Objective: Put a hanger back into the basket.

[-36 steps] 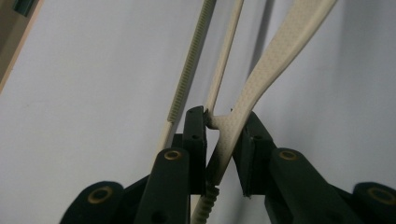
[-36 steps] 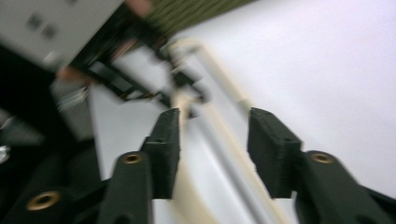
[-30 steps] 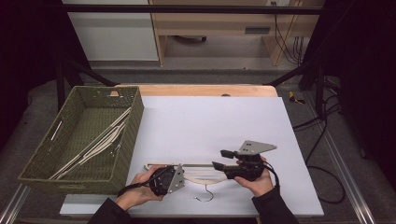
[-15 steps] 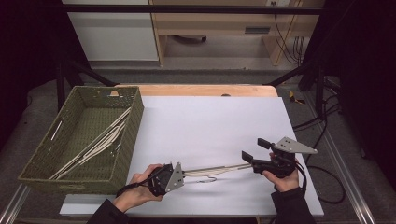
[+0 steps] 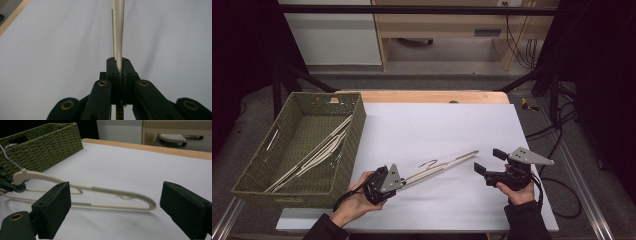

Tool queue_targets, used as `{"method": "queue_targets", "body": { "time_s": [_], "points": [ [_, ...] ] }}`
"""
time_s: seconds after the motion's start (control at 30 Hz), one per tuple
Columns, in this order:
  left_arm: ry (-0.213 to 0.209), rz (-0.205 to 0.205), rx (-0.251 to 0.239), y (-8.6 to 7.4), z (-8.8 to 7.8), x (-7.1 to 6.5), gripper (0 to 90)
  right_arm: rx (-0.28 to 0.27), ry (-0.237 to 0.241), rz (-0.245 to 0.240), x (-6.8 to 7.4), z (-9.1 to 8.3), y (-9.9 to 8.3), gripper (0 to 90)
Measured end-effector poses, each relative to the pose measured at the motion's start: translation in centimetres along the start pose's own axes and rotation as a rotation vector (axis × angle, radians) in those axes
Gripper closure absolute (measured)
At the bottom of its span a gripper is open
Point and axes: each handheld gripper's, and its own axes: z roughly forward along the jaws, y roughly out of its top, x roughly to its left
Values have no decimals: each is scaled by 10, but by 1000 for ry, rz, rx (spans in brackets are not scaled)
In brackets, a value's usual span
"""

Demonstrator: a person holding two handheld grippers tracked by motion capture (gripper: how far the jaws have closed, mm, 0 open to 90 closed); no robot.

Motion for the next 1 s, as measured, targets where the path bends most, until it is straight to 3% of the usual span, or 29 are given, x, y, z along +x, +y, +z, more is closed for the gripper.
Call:
{"method": "queue_targets", "body": {
  "time_s": [0.13,0.4,0.67,0.73,0.83,1.0],
  "points": [
    [25,-101,-44,-1,-11,9,868,13,-9,-19,-1,2,-1,86],
    [52,-212,-127,1,-33,16,868,10,-41,-18,0,3,-2,54],
    [69,-234,-192,6,-59,20,868,12,-51,-12,-3,2,-3,44],
    [58,-245,-235,11,-71,24,868,13,-51,-17,-3,2,-3,41],
    [64,-248,-258,18,-82,29,868,15,-58,-13,-2,3,-4,39],
    [86,-236,-262,27,-95,37,868,18,-55,-12,-3,3,-4,38]
  ]
}}
